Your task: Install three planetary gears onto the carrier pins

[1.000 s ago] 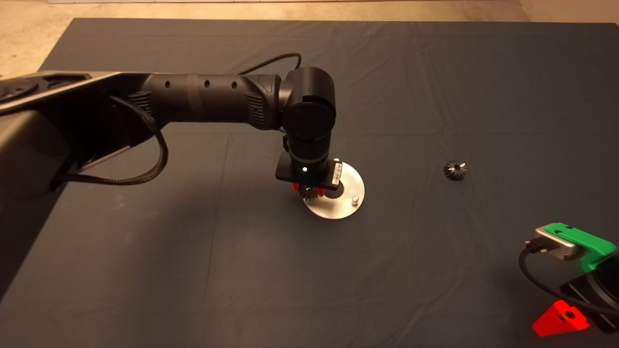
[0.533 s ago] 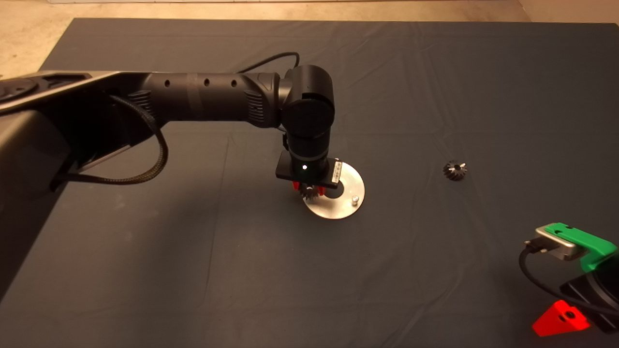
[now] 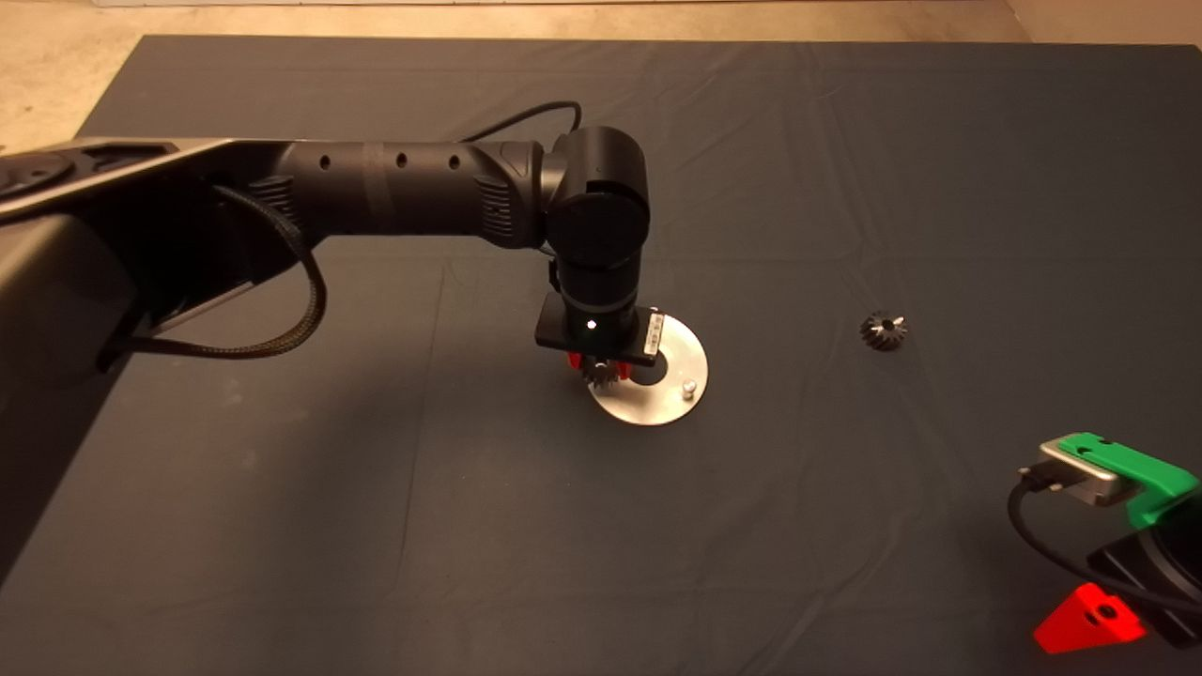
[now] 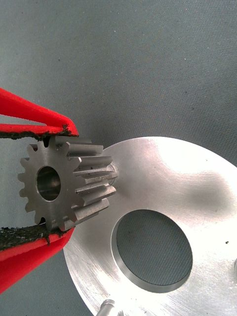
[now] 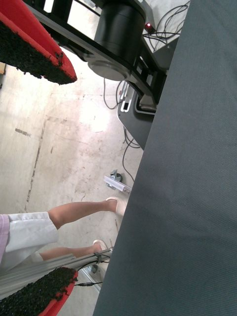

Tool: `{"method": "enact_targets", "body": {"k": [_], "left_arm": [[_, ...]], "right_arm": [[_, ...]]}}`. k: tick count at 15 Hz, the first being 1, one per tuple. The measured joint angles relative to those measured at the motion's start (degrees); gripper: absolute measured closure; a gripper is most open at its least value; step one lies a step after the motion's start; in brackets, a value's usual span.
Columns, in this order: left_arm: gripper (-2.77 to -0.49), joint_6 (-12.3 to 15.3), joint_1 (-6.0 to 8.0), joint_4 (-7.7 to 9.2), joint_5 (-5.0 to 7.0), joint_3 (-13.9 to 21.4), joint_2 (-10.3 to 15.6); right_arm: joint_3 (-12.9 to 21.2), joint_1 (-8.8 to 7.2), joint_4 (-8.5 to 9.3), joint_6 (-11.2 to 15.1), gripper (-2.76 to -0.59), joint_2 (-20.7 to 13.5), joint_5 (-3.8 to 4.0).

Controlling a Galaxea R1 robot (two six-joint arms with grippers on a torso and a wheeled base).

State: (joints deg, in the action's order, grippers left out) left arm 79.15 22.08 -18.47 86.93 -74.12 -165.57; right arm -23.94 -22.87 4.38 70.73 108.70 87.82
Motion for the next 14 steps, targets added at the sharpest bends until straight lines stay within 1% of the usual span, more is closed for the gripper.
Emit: {"method": "enact_targets", "body": {"k": [5, 11, 14], "left_arm": [[-0.85, 0.0, 0.00, 0.01, -0.02, 0.0, 0.0], [-0.85, 0.0, 0.05, -0.04, -0.99, 0.8, 2.1], [-0.85, -0.1, 0.05, -0.11, -0.96, 1.0, 2.4]], "right_arm": [[0.0, 0.00, 0.00, 0.0, -2.75, 0.0, 0.00], [0.0, 0.00, 0.00, 0.0, -2.75, 0.0, 0.00], [0.0, 0.00, 0.00, 0.0, -2.75, 0.0, -0.01]]}}
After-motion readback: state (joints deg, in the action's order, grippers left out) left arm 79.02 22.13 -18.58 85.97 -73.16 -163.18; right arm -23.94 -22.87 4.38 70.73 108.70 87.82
